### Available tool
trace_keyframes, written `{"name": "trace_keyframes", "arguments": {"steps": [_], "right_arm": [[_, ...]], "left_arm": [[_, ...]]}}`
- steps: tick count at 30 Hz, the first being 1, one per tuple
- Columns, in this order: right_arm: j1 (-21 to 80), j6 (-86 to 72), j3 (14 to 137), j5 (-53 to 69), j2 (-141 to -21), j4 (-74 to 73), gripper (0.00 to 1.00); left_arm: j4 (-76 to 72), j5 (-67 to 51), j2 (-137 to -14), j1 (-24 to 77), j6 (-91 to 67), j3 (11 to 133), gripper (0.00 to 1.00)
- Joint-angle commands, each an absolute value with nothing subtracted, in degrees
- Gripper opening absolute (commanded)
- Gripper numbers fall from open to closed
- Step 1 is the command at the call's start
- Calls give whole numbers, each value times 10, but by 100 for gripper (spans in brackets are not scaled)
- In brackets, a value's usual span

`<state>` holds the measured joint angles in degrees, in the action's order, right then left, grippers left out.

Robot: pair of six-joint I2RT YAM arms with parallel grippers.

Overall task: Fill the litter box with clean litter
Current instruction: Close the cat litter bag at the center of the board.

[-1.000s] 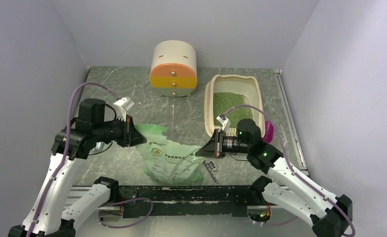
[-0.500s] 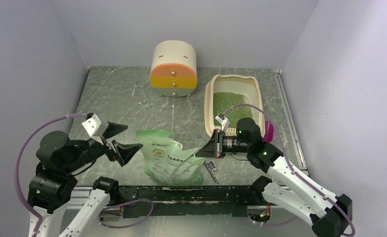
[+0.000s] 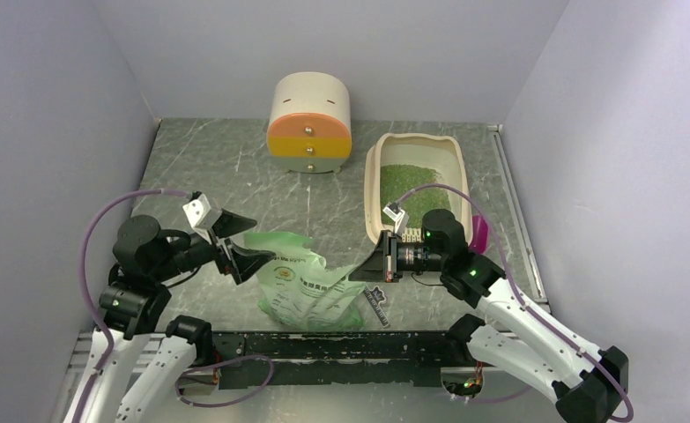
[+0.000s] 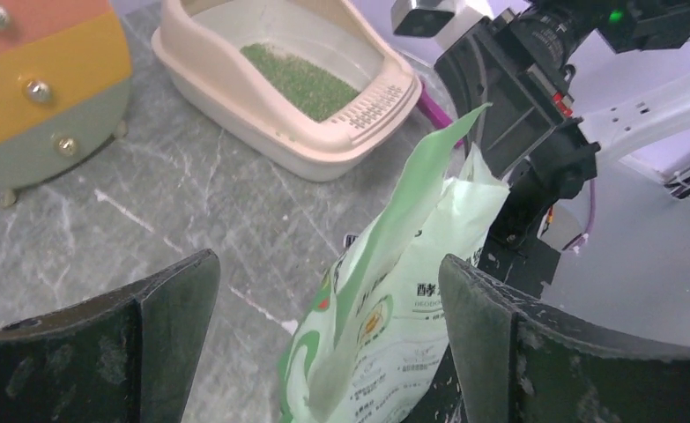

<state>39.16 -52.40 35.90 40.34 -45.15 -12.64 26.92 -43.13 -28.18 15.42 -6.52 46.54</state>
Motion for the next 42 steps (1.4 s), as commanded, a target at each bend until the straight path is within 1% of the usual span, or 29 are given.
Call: {"name": "trace_keyframes", "arguments": {"steps": [1, 3, 5, 11, 14, 17, 19, 21, 22, 23, 24, 26, 27, 30, 33, 34, 36, 39, 42], "right_arm": [[389, -532, 403, 450, -437, -76, 0], [390, -532, 407, 448, -440, -76, 0], [390, -534, 407, 452, -443, -68, 0], [390, -529, 417, 459, -449, -69, 0], [389, -527, 423, 461, -452, -69, 0], [389, -530, 423, 462, -454, -65, 0], [390, -534, 421, 461, -454, -63, 0], [390, -539, 418, 459, -452, -60, 0], [390, -540, 418, 457, -451, -62, 0], [390, -540, 418, 454, -451, -65, 0], [389, -539, 419, 452, -451, -68, 0], [389, -540, 419, 437, -450, -77, 0], [388, -544, 416, 427, -448, -82, 0], [381, -584, 391, 427, -440, -73, 0], [358, -614, 363, 443, -429, -67, 0], [342, -617, 357, 453, -427, -69, 0], [307, -656, 330, 520, -425, -16, 0], [256, -688, 307, 589, -422, 38, 0], [225, -671, 311, 648, -435, 52, 0]], "left_arm": [[151, -504, -307, 151, -125, 423, 98], [123, -578, -342, 151, -155, 401, 98], [76, -625, -367, 151, -204, 368, 98], [33, -681, -370, 152, -246, 306, 98], [-83, -702, -366, 152, -325, 259, 98], [-269, -711, -368, 157, -446, 207, 98], [-355, -706, -383, 161, -487, 188, 98], [-395, -713, -408, 169, -496, 184, 89], [-405, -719, -420, 175, -499, 185, 77], [-413, -729, -431, 178, -501, 187, 58], [-422, -735, -440, 179, -509, 188, 44], [-430, -747, -448, 179, -527, 188, 17], [-416, -749, -448, 179, -525, 191, 6], [-315, -750, -432, 179, -484, 203, 5], [-130, -751, -408, 179, -375, 241, 5], [-34, -748, -400, 178, -328, 260, 5], [67, -748, -395, 178, -266, 291, 5], [103, -766, -386, 174, -250, 302, 5], [105, -795, -386, 170, -250, 302, 5]]}}
